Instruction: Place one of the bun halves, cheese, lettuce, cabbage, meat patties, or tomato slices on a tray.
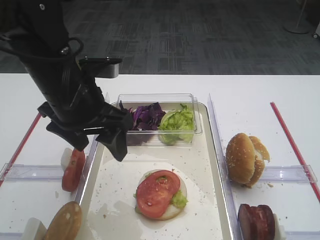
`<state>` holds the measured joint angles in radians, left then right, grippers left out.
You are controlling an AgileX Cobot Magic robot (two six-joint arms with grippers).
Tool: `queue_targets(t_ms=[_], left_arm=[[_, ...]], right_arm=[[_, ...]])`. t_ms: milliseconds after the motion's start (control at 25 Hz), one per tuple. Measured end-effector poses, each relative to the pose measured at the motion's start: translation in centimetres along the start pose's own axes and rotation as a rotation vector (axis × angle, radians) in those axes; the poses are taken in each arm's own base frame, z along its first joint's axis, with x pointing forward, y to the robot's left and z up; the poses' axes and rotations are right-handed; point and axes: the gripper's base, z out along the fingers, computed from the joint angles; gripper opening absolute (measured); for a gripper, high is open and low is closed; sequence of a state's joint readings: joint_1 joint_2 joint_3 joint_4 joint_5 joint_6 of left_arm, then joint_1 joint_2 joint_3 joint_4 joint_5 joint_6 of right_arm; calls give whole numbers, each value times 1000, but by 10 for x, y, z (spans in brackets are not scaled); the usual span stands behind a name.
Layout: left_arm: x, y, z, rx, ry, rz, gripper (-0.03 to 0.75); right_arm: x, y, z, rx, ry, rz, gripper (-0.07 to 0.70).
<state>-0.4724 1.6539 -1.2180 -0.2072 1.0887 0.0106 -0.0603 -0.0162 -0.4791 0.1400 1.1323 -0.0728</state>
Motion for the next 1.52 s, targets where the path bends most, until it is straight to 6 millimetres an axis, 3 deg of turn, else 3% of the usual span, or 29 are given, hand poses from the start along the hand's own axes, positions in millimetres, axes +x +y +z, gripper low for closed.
queue_targets(t_ms=[280, 600, 880, 1200, 1360, 1520], left_arm=[[4, 17, -2, -172, 49, 15, 566], [4, 24, -3, -184, 52, -24, 566], [6, 78, -14, -207, 38, -196, 566], [23, 147, -30, -247, 19, -405, 566], [30, 166, -35, -274, 19, -453, 566], [34, 173, -36, -286, 24, -463, 566]], right_arm=[[0, 0, 0, 0, 0, 0, 176], [0, 0, 0, 0, 0, 0, 176], [0, 0, 0, 0, 0, 0, 176], [0, 0, 0, 0, 0, 0, 176], [0, 0, 0, 0, 0, 0, 176], [0, 0, 0, 0, 0, 0, 176]])
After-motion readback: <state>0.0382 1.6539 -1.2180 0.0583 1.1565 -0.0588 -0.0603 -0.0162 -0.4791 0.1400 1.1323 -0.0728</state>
